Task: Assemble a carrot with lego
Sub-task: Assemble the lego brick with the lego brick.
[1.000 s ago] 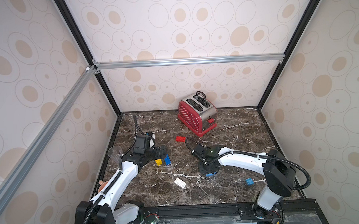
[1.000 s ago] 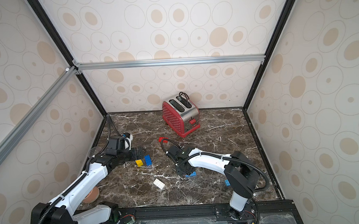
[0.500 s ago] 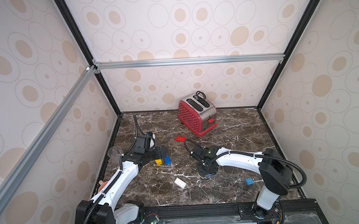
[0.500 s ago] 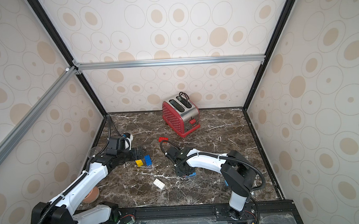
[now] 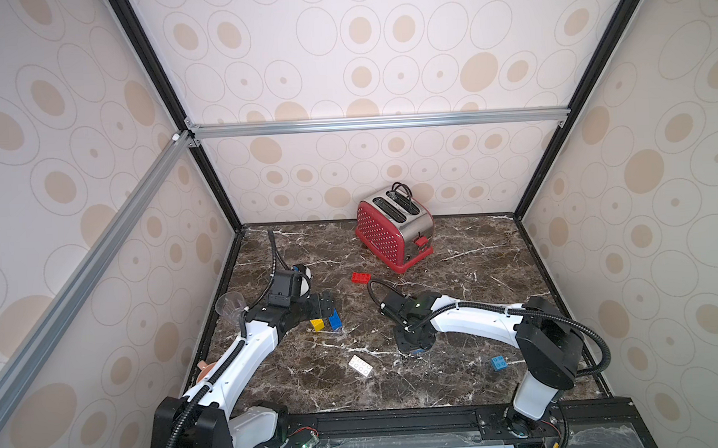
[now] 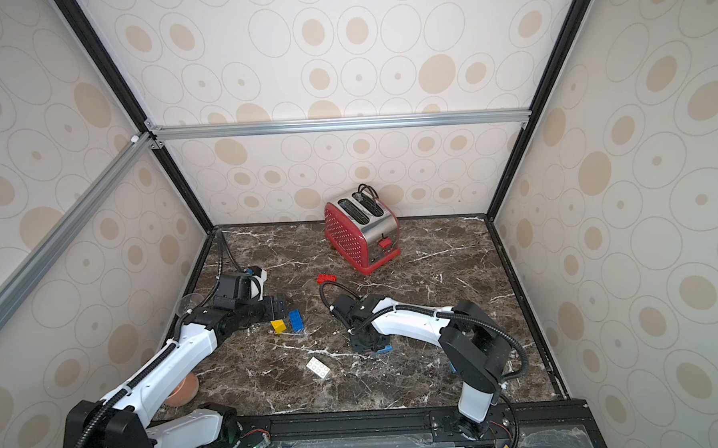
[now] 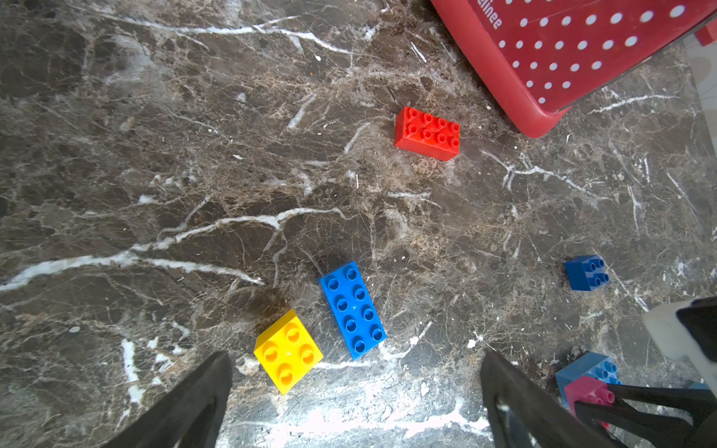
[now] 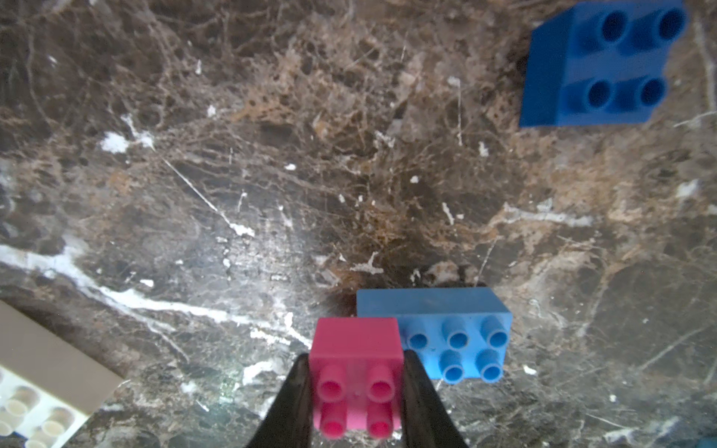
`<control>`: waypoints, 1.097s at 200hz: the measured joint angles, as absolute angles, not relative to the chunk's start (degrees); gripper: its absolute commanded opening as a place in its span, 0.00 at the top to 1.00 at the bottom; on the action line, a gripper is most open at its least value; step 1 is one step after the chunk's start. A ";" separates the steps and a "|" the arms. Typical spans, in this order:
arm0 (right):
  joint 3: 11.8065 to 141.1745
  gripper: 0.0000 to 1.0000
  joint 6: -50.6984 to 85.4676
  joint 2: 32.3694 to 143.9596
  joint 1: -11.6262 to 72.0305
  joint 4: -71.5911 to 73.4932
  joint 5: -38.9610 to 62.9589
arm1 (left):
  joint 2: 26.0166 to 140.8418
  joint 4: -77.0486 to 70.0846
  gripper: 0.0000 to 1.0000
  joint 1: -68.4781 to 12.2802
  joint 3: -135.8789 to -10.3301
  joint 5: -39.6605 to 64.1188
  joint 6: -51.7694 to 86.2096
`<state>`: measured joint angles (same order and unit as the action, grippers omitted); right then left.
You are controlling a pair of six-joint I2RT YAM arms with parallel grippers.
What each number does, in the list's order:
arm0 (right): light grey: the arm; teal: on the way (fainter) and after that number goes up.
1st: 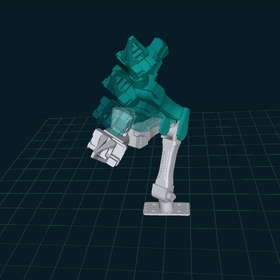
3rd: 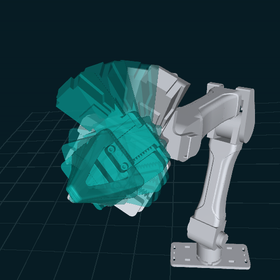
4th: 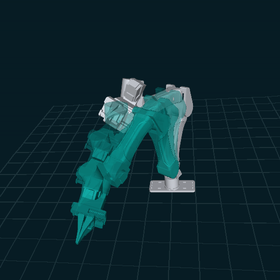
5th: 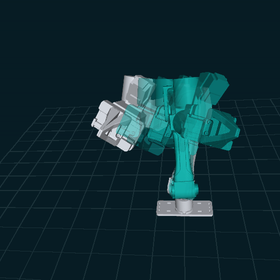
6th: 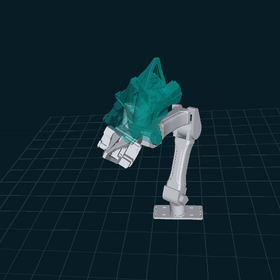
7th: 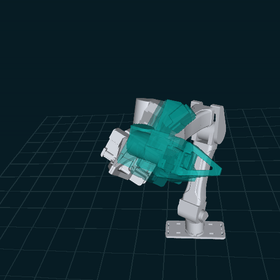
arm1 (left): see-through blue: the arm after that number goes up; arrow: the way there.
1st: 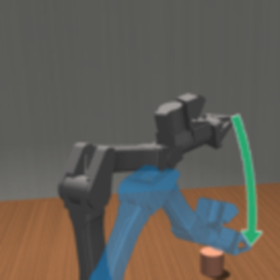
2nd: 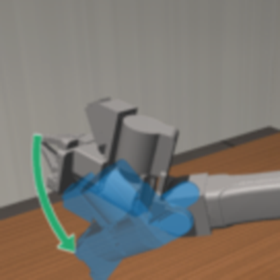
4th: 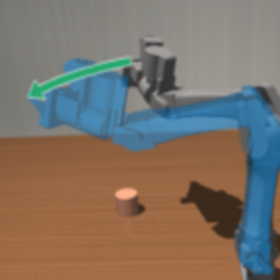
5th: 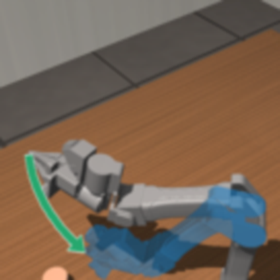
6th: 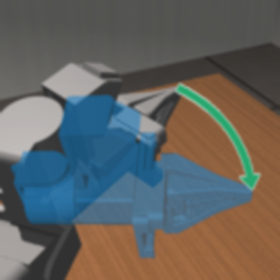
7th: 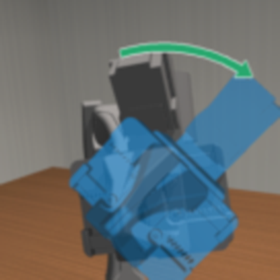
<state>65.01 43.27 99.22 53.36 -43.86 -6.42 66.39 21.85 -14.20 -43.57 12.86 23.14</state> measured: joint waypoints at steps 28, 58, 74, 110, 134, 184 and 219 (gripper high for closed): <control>65.01 0.68 43.29 99.09 53.36 -43.90 -6.48 | 66.43 21.87 0.01 -14.20 -43.57 12.86 23.11; 64.99 0.60 43.51 98.94 53.36 -43.99 -6.48 | 66.43 21.85 0.01 -14.20 -43.57 12.84 23.14; 65.01 0.52 43.75 98.94 53.36 -44.16 -6.76 | 66.43 21.87 0.01 -14.20 -43.57 12.84 23.14; 66.22 0.37 43.66 98.74 53.34 -45.54 -7.84 | 66.43 21.87 0.01 -14.20 -43.57 12.82 23.14; 66.74 0.36 43.92 96.77 53.34 -46.33 -8.91 | 66.43 21.87 0.01 -14.20 -43.57 12.82 23.14; 58.46 0.35 47.68 82.41 45.98 -47.81 -10.31 | 66.43 21.85 0.01 -14.20 -43.57 12.84 23.14; 46.00 0.32 50.68 71.88 33.91 -50.63 -10.68 | 66.43 21.82 0.01 -14.20 -43.57 12.97 23.14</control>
